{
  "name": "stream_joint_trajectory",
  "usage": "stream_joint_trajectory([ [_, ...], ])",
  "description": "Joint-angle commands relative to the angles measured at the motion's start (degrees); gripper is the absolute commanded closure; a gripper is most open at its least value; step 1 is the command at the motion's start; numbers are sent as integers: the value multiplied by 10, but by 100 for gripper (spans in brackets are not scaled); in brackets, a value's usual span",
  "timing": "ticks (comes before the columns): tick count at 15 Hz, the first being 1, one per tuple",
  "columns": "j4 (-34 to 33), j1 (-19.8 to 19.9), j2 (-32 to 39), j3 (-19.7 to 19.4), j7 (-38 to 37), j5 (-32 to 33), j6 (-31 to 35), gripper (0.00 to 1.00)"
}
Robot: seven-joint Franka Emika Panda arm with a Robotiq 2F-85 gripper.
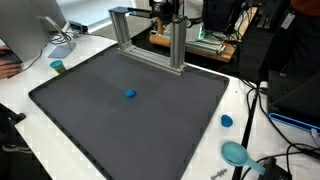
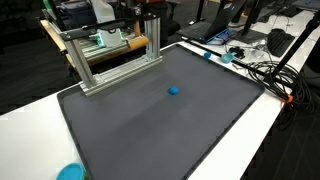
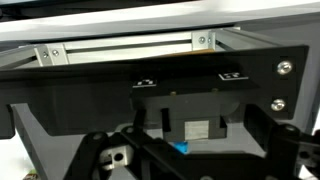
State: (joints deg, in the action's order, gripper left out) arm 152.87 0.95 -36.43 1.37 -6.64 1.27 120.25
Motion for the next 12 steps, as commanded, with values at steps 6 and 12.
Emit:
stream_joint_trajectory([
  [6, 37, -8, -39, -8, 21, -16, 26, 31],
  [12, 45, -11, -47, -12, 46, -9, 25, 30],
])
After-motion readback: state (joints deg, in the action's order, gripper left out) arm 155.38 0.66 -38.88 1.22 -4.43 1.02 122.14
